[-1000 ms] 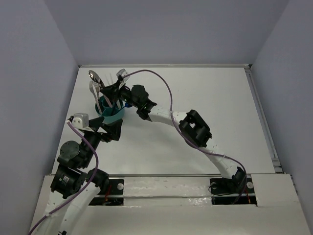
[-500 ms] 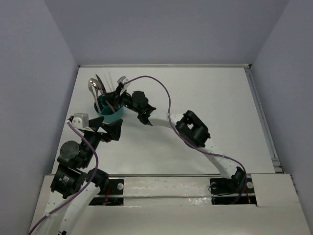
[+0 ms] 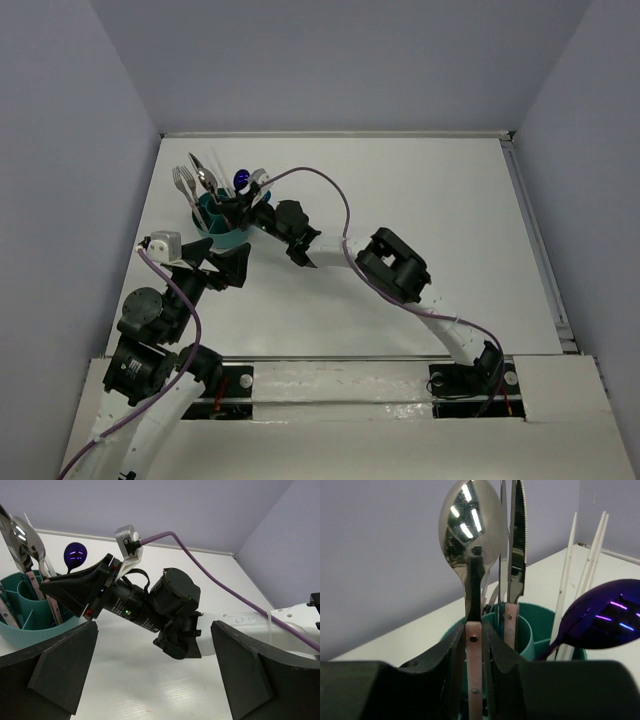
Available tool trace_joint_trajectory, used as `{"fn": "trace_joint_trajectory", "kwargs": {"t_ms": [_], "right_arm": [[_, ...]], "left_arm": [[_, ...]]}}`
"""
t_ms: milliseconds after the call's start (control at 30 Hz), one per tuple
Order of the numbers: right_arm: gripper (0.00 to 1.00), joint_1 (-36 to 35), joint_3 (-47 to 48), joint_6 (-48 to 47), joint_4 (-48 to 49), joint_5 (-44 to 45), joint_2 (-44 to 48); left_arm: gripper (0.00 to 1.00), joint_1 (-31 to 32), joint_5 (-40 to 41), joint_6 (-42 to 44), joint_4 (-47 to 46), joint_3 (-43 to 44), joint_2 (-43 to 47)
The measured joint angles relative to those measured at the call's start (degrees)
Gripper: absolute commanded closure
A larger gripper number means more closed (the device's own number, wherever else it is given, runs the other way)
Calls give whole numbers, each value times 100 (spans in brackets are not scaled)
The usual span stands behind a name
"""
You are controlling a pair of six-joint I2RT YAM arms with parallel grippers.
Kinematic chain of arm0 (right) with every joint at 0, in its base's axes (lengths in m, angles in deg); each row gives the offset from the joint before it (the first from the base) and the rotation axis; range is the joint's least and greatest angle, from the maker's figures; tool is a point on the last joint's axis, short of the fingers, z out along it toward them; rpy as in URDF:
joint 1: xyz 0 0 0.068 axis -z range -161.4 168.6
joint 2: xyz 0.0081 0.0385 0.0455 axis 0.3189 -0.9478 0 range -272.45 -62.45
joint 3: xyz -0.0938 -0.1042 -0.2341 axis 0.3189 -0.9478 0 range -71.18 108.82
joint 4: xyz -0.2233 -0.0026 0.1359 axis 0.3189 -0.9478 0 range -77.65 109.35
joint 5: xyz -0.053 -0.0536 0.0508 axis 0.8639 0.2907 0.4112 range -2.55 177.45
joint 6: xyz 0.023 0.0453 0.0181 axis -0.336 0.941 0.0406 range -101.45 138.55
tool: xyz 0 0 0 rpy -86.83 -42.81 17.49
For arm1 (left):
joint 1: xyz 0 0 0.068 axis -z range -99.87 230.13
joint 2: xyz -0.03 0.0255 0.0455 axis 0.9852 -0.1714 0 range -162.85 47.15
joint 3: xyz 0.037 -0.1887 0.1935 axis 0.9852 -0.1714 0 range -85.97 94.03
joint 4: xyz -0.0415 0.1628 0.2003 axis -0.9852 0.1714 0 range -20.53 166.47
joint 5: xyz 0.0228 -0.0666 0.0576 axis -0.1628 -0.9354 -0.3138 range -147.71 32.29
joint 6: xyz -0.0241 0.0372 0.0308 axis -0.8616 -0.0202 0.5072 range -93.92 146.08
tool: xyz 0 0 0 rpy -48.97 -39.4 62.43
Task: Sort the eating utensils into containers
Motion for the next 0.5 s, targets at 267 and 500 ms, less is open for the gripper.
{"fn": "trace_joint_trajectory", "kwargs": {"t_ms": [267,500], "right_arm": [[25,-31,-802,-15,9,216,398],[0,-81,-1665,0,343,472,1145]], "left_arm": [[1,0,-2,0,0,0,-2],[1,-76,2,0,2,0,-7]]}}
